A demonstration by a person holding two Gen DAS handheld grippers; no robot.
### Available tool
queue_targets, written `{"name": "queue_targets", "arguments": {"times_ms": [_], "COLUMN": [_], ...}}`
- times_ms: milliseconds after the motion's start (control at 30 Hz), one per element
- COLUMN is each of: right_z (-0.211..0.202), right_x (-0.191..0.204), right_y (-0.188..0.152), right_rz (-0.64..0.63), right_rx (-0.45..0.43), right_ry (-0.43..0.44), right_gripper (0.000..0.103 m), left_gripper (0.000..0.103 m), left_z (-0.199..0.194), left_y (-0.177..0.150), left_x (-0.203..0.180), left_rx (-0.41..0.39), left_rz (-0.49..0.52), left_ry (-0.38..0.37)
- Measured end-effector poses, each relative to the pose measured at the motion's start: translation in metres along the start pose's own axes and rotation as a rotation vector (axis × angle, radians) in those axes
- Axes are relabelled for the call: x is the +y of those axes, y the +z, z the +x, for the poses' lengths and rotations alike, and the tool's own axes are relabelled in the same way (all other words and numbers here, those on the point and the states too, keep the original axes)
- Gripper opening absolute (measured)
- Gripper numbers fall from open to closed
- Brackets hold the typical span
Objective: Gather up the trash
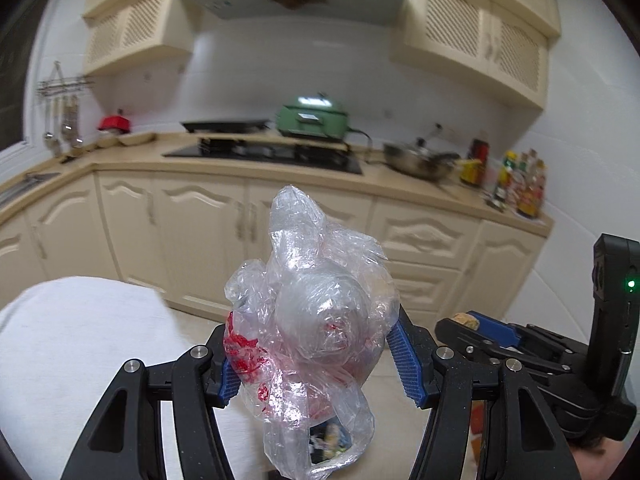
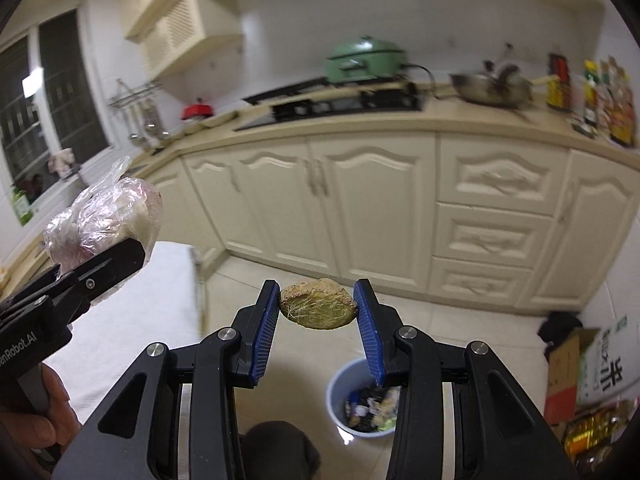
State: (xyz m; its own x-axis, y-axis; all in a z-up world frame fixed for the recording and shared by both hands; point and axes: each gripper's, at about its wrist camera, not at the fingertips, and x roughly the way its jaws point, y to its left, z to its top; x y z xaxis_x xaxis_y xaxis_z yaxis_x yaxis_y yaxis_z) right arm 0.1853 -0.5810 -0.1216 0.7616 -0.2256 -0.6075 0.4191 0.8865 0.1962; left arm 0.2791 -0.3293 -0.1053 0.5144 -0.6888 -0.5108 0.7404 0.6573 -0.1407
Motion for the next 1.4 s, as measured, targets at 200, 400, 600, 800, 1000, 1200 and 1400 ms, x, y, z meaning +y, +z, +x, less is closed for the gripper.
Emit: {"name": "queue_targets", "arguments": {"times_ms": [200, 400, 600, 800, 1000, 1200, 1400], "right_z": [0.025, 0.066, 0.107, 0.145, 0.171, 0.174, 0.168], "right_x": [-0.044, -0.075, -0.094, -0.107, -0.116, -0.127, -0.124], "right_y": [-0.012, -0.029, -0.046, -0.059, -0.071, -0.079, -0.078], "right_rz": [0.058, 0.107, 0.145, 0.171, 0.205, 0.265, 0.282], "right_rx": [0.055, 0.141, 0.22, 0.29, 0.327, 0.326, 0.325], "right_ry": [-0.054, -0.067, -0.063, -0.054, -0.066, -0.082, -0.101], "right_gripper": [0.039, 0.039, 0.039, 0.039, 0.061, 0.086, 0.103], "left_gripper": [0.058, 0.058, 0.058, 0.06, 0.09, 0.102, 0.102], "left_z": [0.051, 0.12, 0.187, 0.253, 0.3, 0.304, 0.275], "left_y": [0.009, 0.02, 0.03, 0.047, 0.052, 0.057, 0.047], "left_x": [-0.008, -0.005, -0.009, -0.016, -0.019, -0.026, -0.033], "left_rx": [0.081, 0.203, 0.31, 0.394, 0.462, 0.415, 0.382], "left_rz": [0.017, 0.008, -0.006, -0.018, -0.03, 0.001, 0.029], "left_ry": [-0.071, -0.091, -0.075, -0.054, 0.0, 0.062, 0.103]}}
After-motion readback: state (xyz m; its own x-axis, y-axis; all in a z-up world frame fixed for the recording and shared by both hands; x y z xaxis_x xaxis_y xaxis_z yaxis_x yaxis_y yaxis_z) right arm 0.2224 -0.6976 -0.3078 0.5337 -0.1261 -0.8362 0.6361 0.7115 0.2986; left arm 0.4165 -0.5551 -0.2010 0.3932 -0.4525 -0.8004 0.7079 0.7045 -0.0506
